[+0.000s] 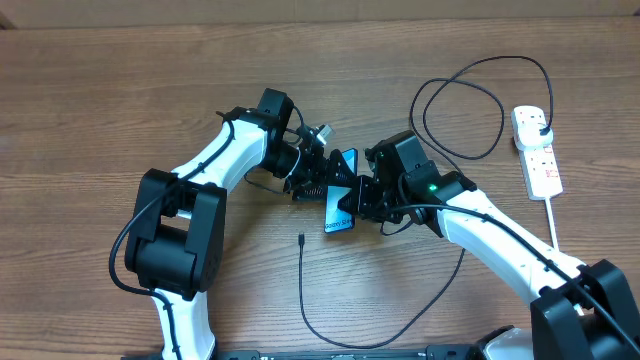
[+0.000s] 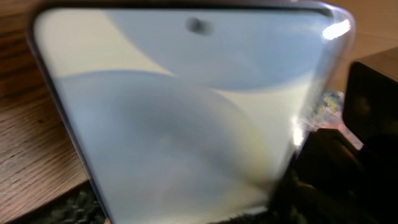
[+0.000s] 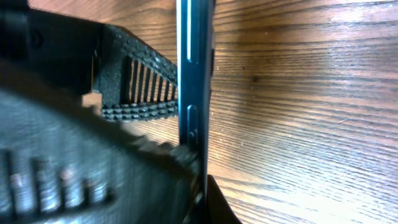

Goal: Plug charger to phone and switch on socket

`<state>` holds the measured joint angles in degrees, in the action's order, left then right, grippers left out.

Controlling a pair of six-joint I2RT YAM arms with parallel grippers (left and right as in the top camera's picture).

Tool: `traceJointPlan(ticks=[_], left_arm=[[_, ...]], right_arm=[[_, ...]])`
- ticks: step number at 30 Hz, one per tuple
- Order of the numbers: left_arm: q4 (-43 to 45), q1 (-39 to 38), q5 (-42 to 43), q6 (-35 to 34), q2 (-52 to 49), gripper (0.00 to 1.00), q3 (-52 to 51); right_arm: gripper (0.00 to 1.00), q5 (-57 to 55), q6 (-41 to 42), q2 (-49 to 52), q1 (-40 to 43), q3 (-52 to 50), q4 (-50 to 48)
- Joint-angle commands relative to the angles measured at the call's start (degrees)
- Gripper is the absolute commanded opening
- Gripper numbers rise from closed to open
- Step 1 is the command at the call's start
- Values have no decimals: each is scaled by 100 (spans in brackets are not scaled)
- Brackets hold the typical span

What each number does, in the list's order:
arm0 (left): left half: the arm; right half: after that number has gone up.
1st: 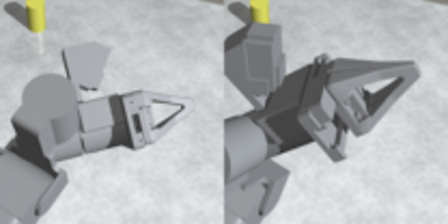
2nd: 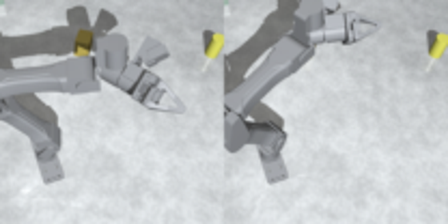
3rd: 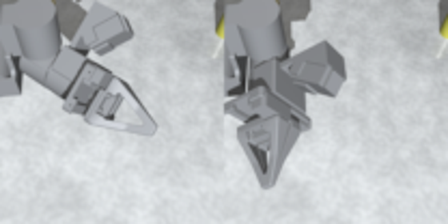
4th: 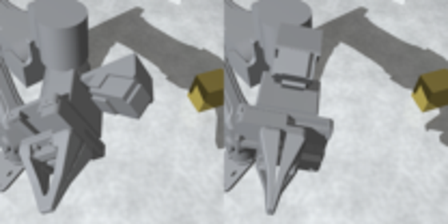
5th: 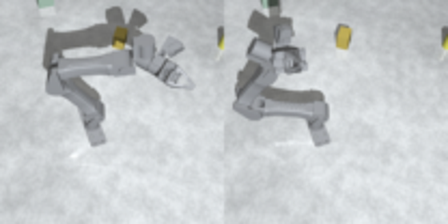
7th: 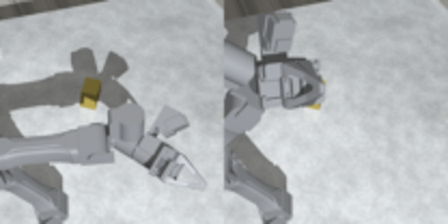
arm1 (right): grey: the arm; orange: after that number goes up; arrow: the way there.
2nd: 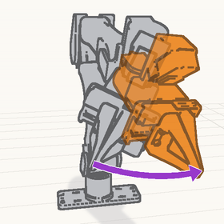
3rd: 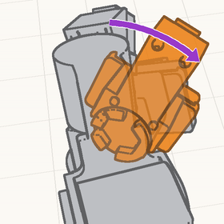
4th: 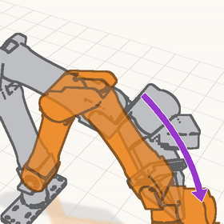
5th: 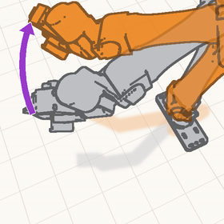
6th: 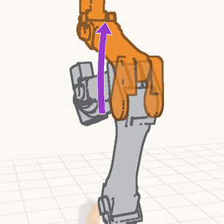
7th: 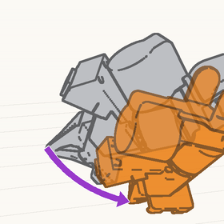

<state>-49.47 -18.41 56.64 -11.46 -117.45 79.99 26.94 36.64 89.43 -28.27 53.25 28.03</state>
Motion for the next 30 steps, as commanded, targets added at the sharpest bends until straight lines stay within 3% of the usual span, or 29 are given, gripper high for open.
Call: traceJointPlan(ticks=[1, 5, 10, 12, 21, 24, 30], left_arm=[[44, -42, 273, 122, -20, 94, 162], [52, 9, 691, 181, -17, 91, 162], [459, 238, 2879, 813, -17, 88, 162], [660, 289, 3399, 935, -17, 88, 162], [774, 321, 3399, 870, 140, 77, 273], [774, 343, 3401, 870, 415, 77, 393], [841, 463, 3397, 866, 1357, 80, 645]], right_arm=[[4, -68, -44, 2, -37, 146, -24], [4, 439, -107, -7, 120, 157, -87], [4, 1698, -396, -4, 503, 157, -501], [4, 2072, -396, -4, 614, 157, -710], [4, 2588, -415, -4, 748, 157, -1491], [4, 2614, -409, -4, 748, 157, -1816], [4, 3849, -201, -4, 1102, 157, -3209]])
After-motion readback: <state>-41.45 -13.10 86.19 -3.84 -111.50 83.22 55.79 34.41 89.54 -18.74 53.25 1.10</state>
